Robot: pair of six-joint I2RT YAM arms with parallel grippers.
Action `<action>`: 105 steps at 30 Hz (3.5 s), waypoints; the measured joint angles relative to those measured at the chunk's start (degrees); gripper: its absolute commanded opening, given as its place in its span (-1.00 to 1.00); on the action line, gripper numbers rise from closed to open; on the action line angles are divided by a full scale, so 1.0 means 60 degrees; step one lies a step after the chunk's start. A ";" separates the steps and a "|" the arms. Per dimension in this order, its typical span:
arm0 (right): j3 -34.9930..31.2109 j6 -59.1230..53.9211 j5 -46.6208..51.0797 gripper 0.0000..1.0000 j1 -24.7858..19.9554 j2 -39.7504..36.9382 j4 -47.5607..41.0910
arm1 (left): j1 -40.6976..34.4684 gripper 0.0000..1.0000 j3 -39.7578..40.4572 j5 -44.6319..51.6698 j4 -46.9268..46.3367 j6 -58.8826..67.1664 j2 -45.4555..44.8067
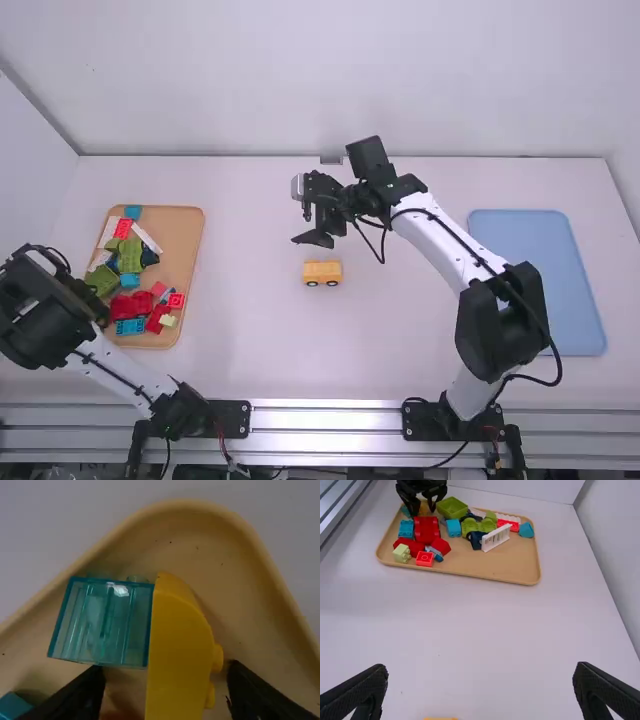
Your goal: Assemble lego blocks to make yellow taxi
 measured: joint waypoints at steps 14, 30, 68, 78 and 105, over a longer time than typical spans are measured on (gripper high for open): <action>0.0000 0.0040 0.0004 0.97 -0.0004 0.0004 -0.0033 | 0.0011 -0.61 -0.0004 -0.0025 0.0248 0.1126 0.0000; 0.0000 0.0011 0.0062 0.97 -0.0004 0.0000 -0.0055 | 0.0051 -0.95 -0.0004 0.0004 -0.0313 0.1330 0.0000; -0.0044 0.2408 0.0528 0.97 -0.0211 0.0000 0.0739 | -0.5209 -0.97 -0.5512 0.4142 0.7726 1.1103 -0.7650; -0.1286 0.4761 0.0331 0.97 -0.1249 0.0000 0.2772 | -1.0178 -0.97 -0.5792 0.2903 0.8677 1.4477 -0.7690; -0.5224 1.1435 -0.0703 0.68 -0.1424 0.0004 1.0845 | -1.2462 -0.97 -0.5796 0.3096 1.2681 1.5919 -0.4721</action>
